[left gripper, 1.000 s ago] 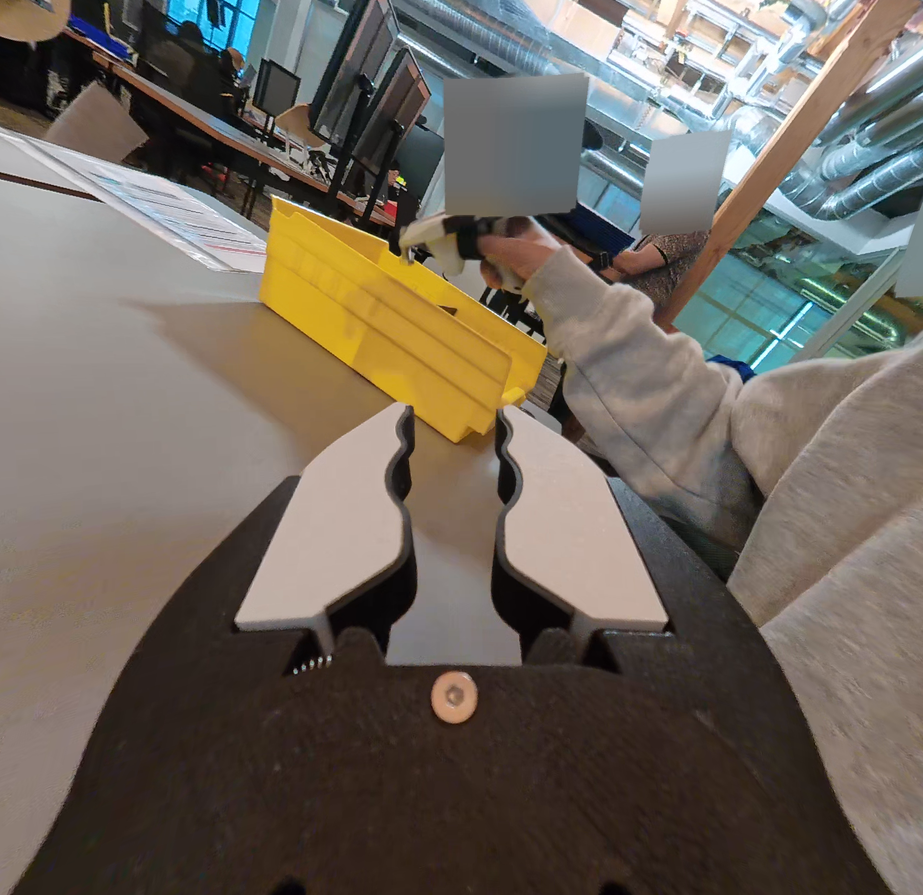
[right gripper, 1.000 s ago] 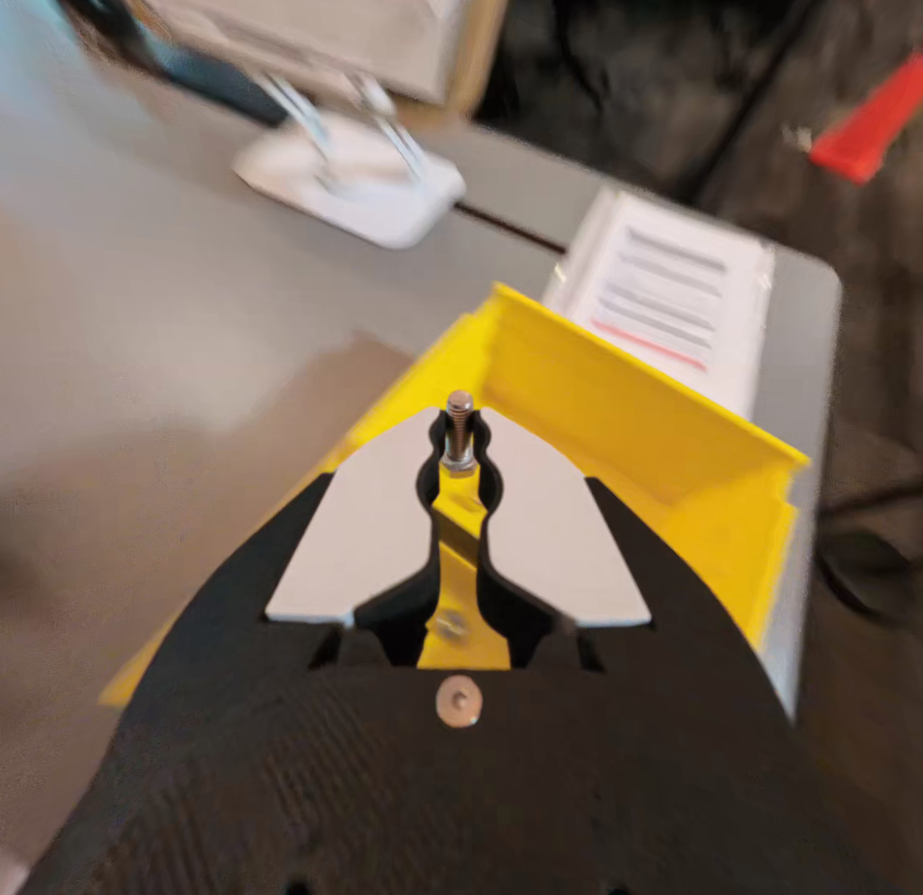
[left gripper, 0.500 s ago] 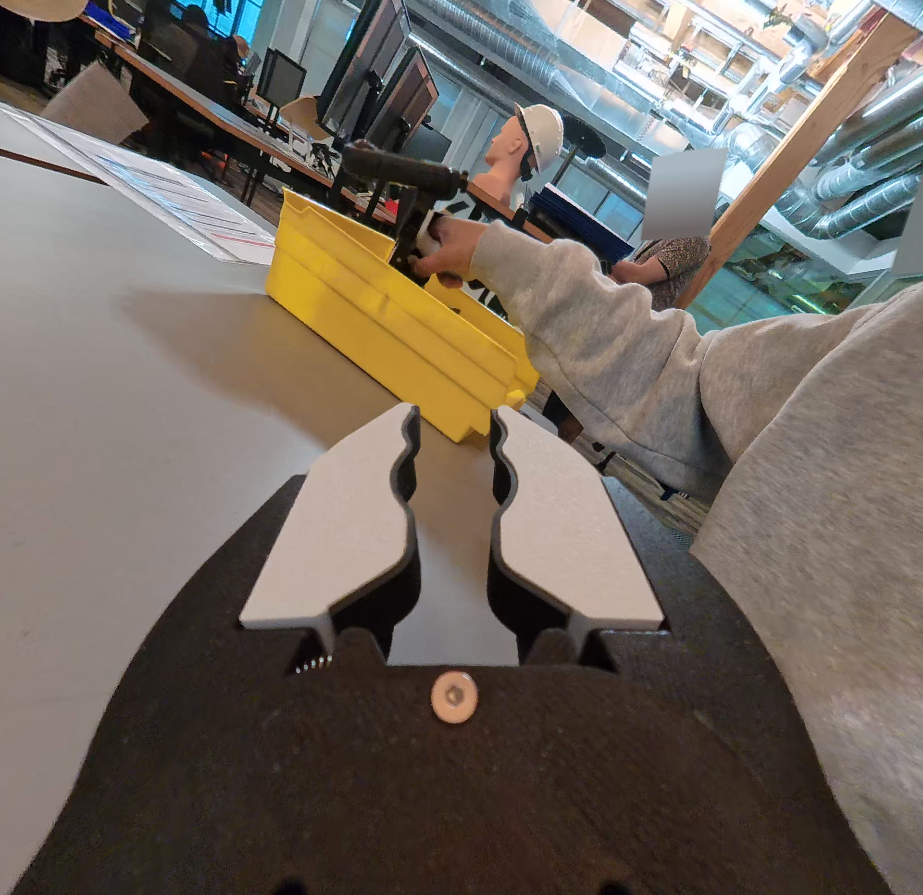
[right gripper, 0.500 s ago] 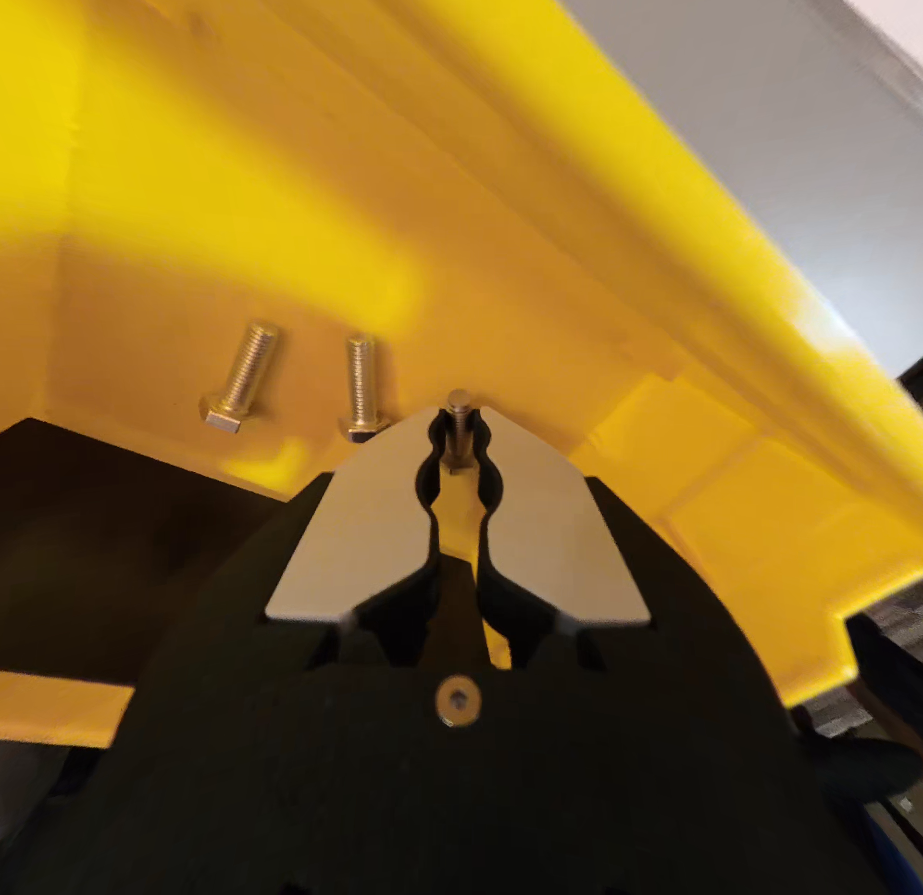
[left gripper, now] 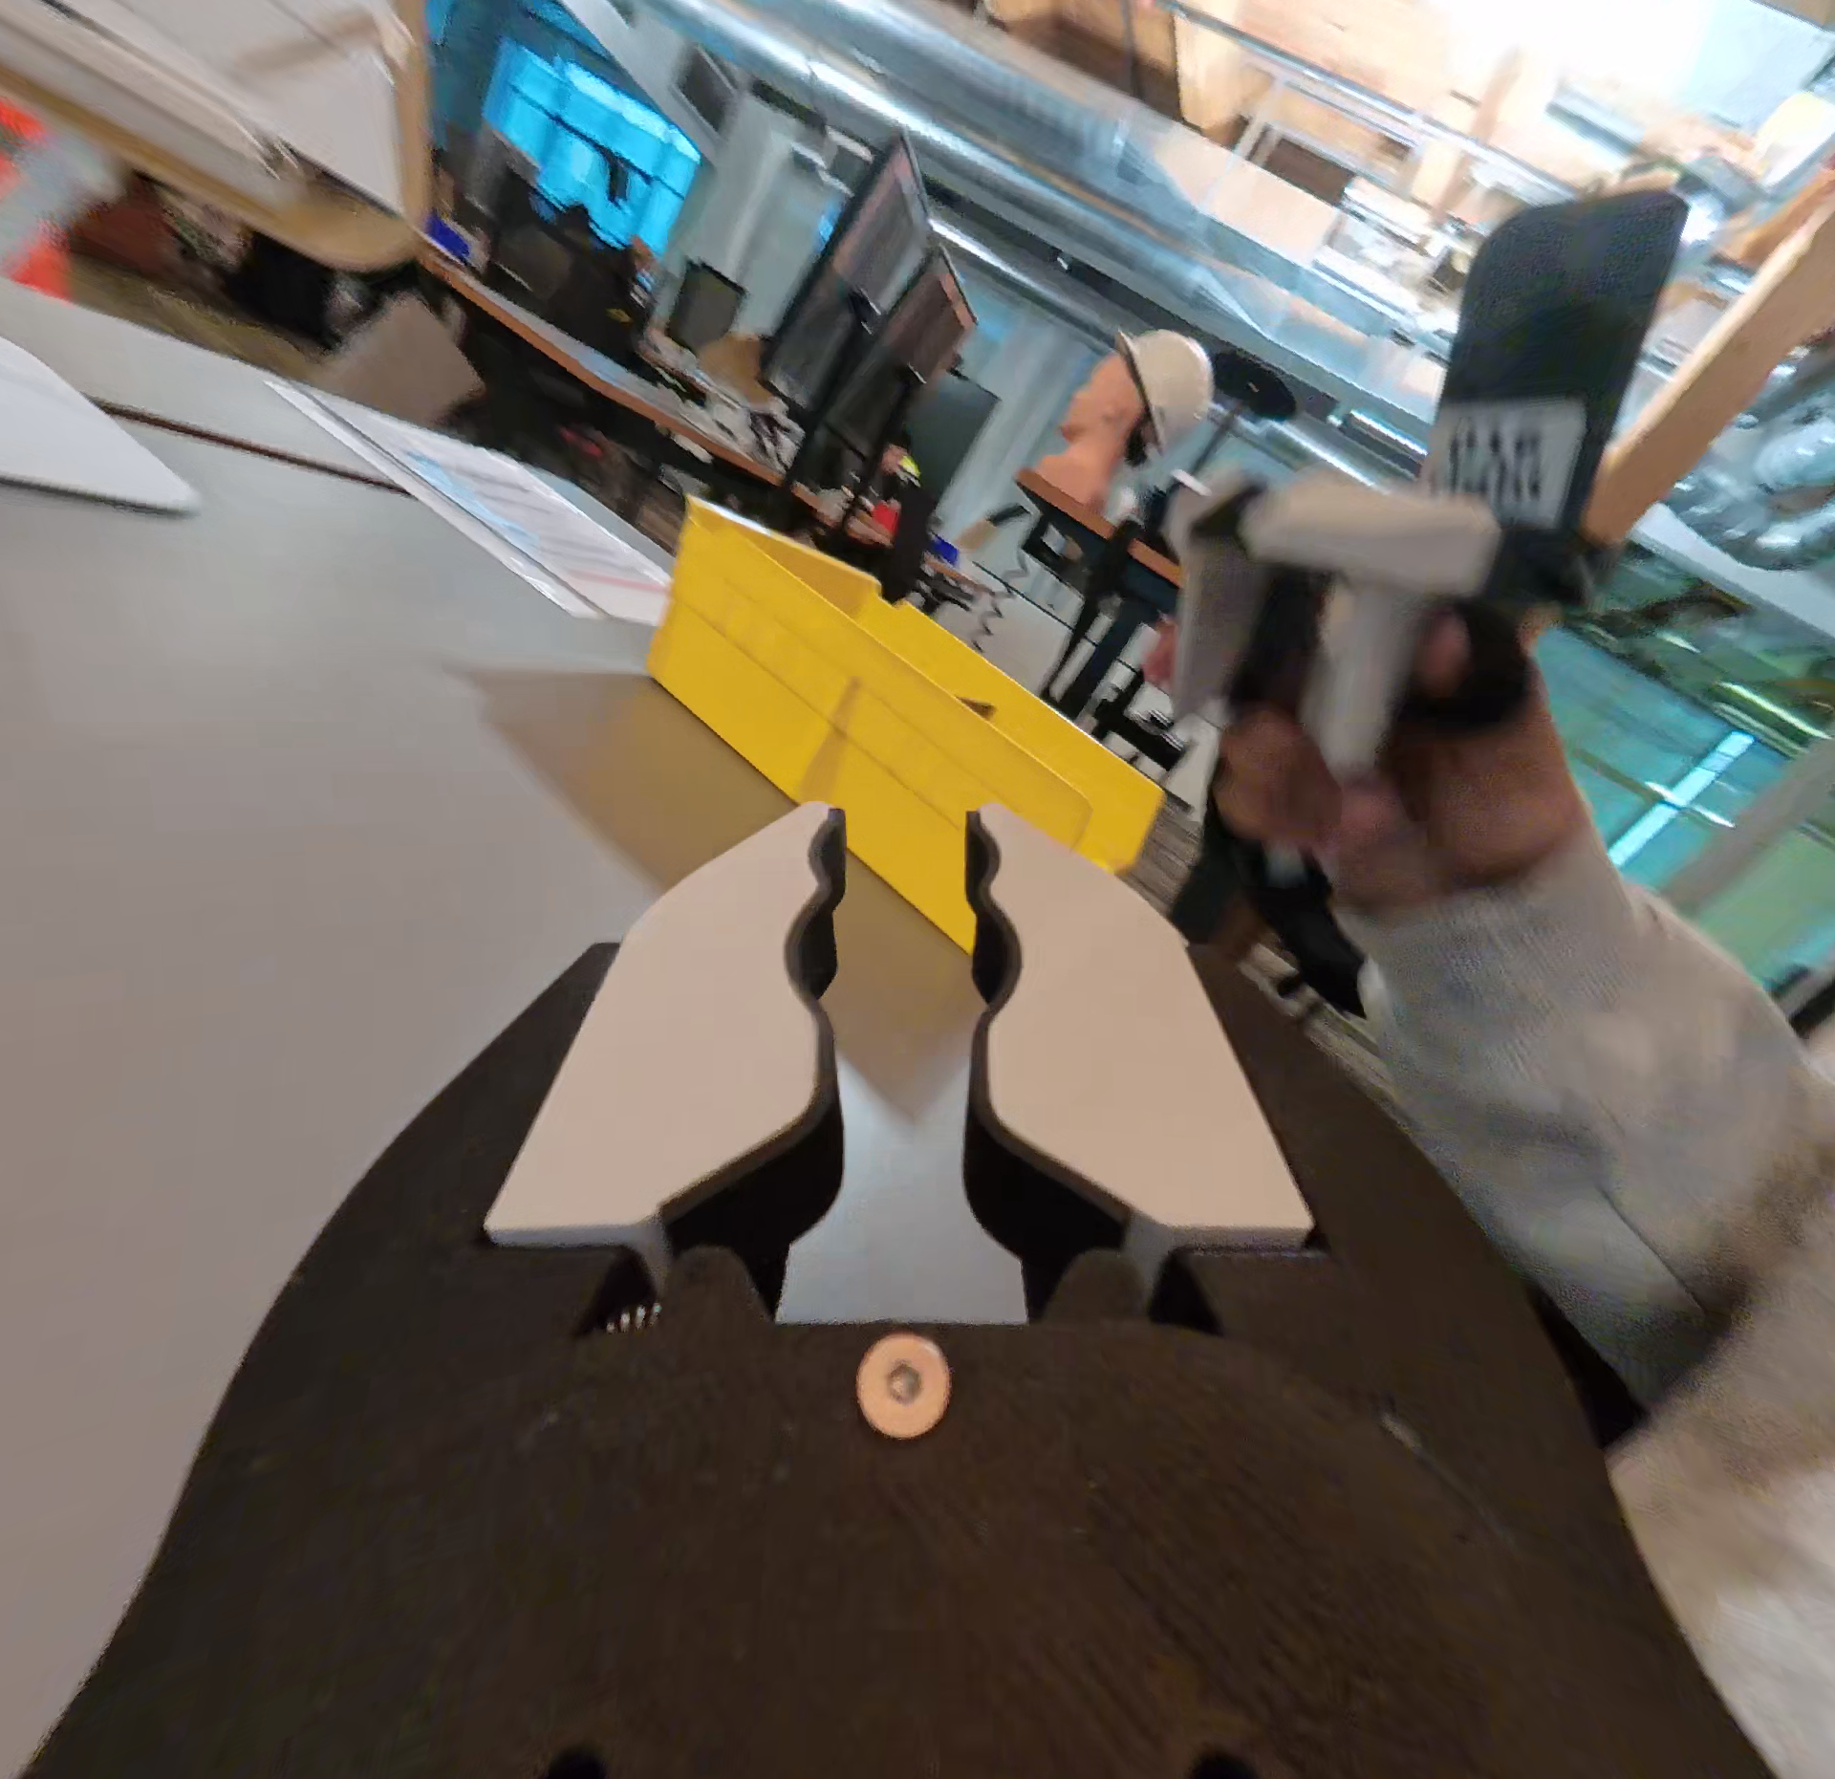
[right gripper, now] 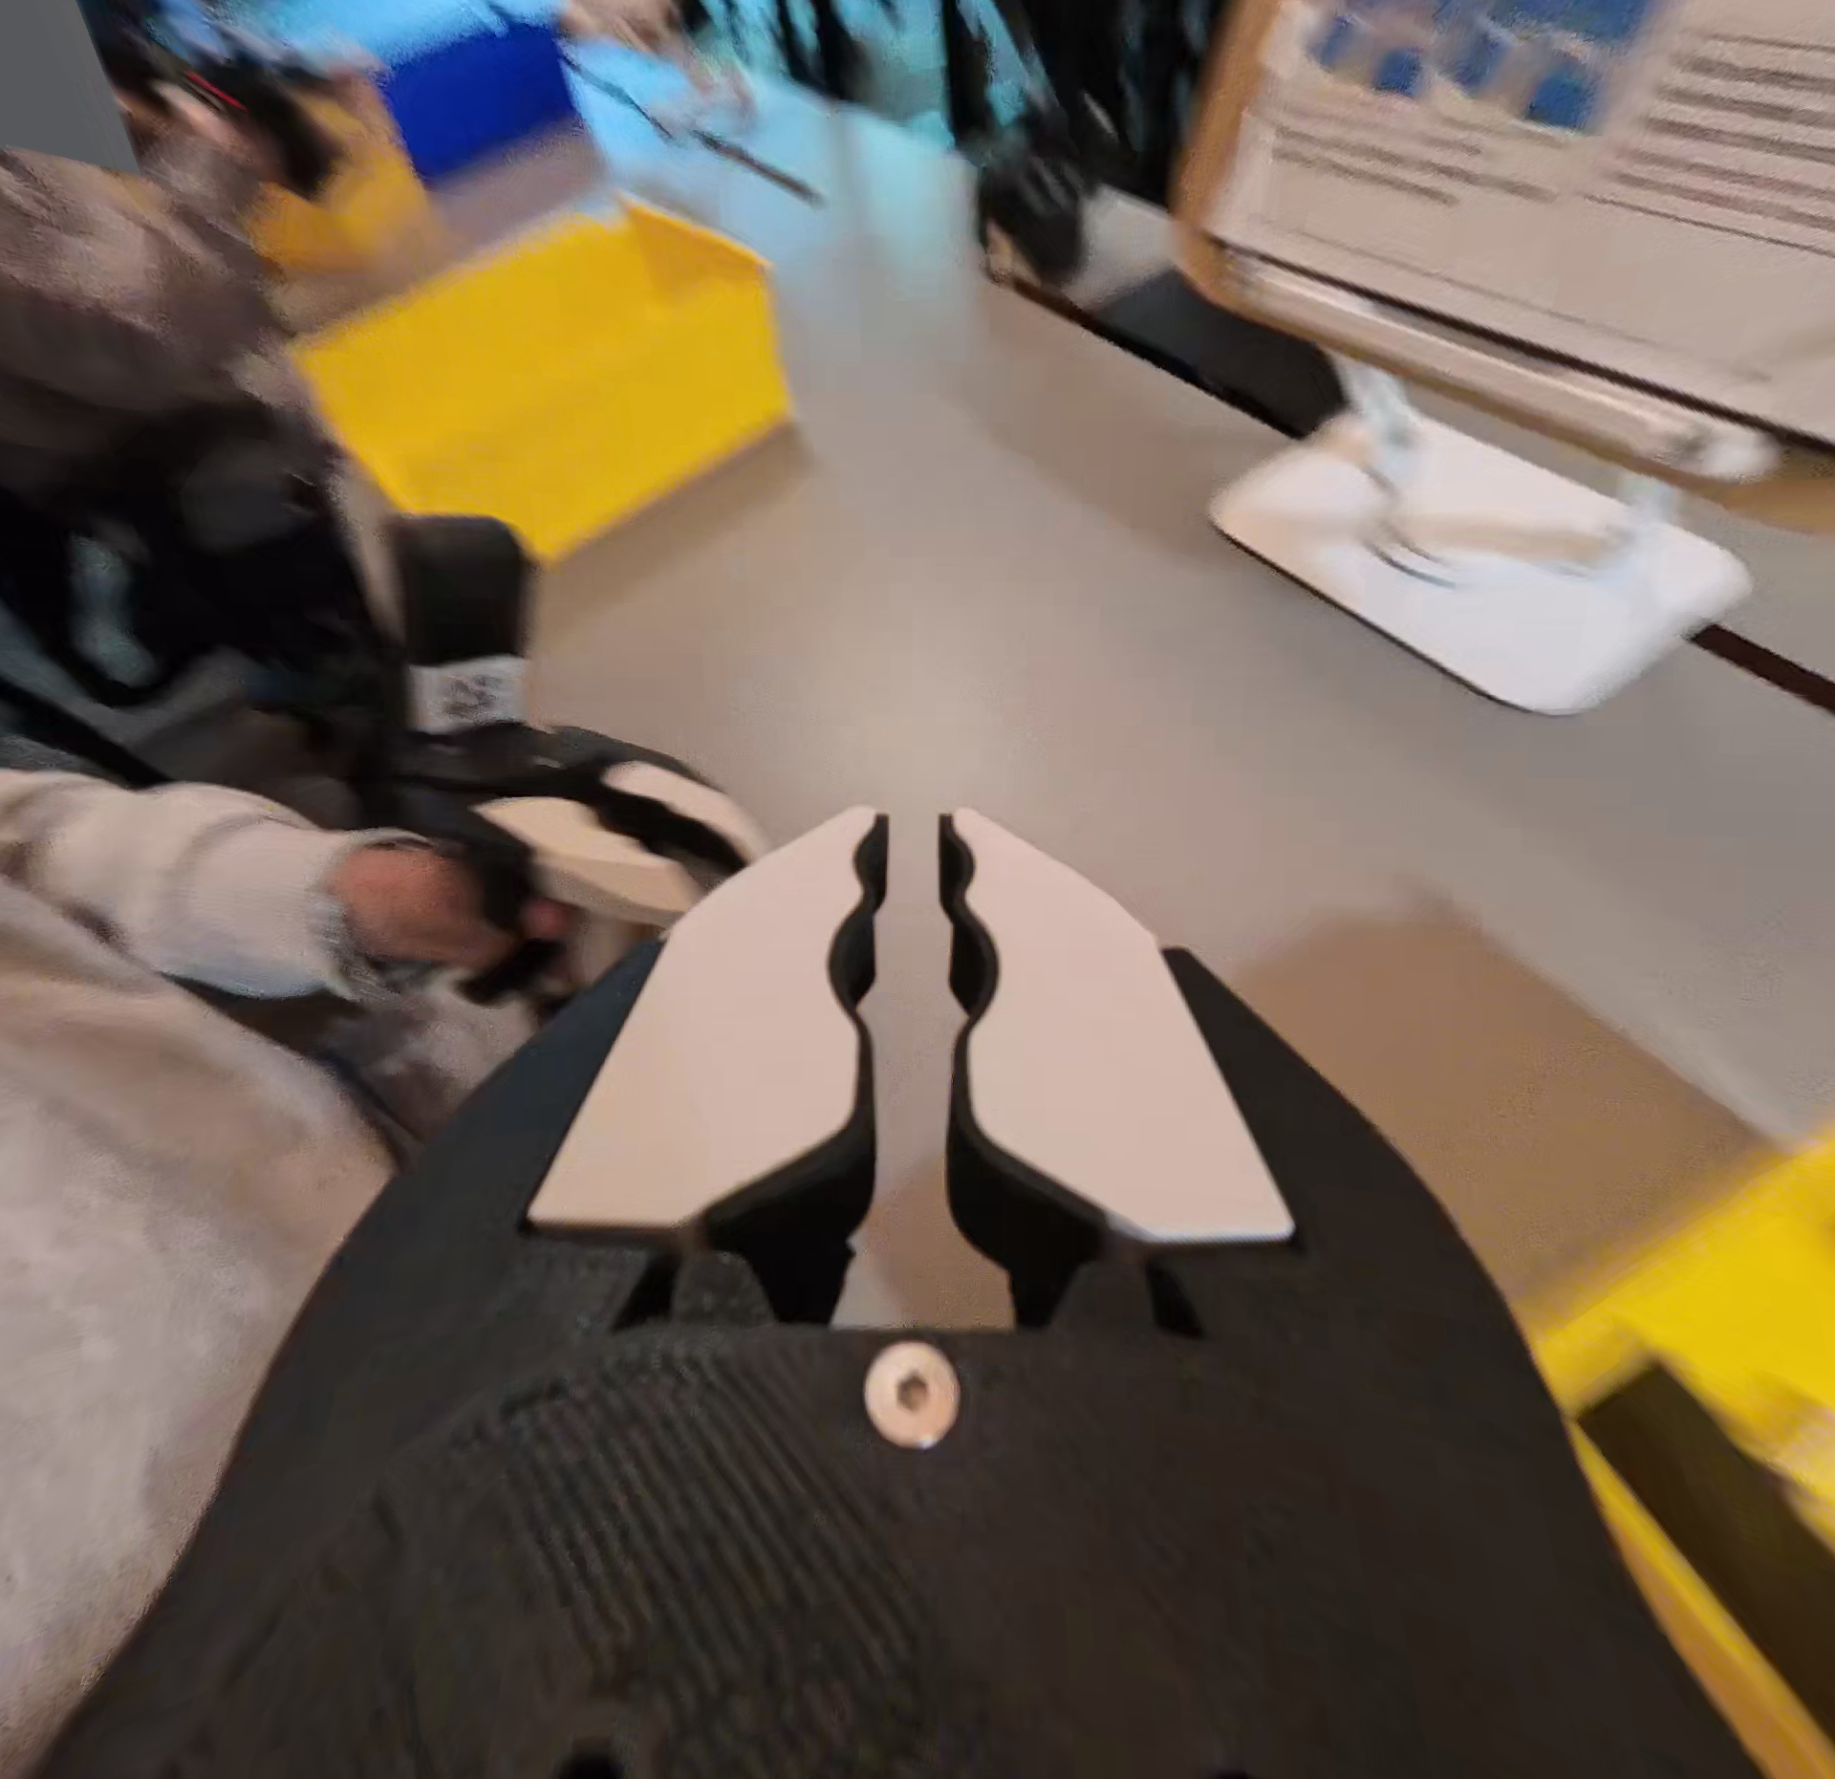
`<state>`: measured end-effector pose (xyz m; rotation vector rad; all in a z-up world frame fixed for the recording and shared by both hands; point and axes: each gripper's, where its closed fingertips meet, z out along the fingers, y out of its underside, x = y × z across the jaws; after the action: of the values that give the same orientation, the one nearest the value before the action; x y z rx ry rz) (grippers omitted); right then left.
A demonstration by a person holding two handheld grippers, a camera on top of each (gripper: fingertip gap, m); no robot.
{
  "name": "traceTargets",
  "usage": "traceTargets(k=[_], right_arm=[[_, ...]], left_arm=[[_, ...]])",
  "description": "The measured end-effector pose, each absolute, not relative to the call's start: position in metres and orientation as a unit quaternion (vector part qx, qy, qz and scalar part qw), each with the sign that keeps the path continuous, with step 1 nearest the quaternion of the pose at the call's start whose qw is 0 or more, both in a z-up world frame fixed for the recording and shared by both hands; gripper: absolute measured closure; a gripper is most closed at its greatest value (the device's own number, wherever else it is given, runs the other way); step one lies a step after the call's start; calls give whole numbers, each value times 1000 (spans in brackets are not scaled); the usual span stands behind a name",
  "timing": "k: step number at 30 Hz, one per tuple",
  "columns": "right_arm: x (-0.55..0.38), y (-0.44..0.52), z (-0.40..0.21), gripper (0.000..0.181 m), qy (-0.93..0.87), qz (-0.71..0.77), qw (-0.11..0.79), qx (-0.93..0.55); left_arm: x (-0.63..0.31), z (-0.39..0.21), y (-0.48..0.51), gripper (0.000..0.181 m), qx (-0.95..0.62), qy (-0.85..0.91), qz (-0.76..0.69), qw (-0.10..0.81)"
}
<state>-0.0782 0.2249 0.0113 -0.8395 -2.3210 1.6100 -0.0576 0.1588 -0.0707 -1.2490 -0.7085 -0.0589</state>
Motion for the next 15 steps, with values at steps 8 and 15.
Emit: traceTargets(k=[8,15], right_arm=[[-9,159,-70,170,-653,681,5,-330],[-2,164,-80,167,-659,679,-3,-324]], left_arm=[[-91,-33,73,162,-563,-355,176,725],[-125,21,-127,158,-594,-464,309,579]])
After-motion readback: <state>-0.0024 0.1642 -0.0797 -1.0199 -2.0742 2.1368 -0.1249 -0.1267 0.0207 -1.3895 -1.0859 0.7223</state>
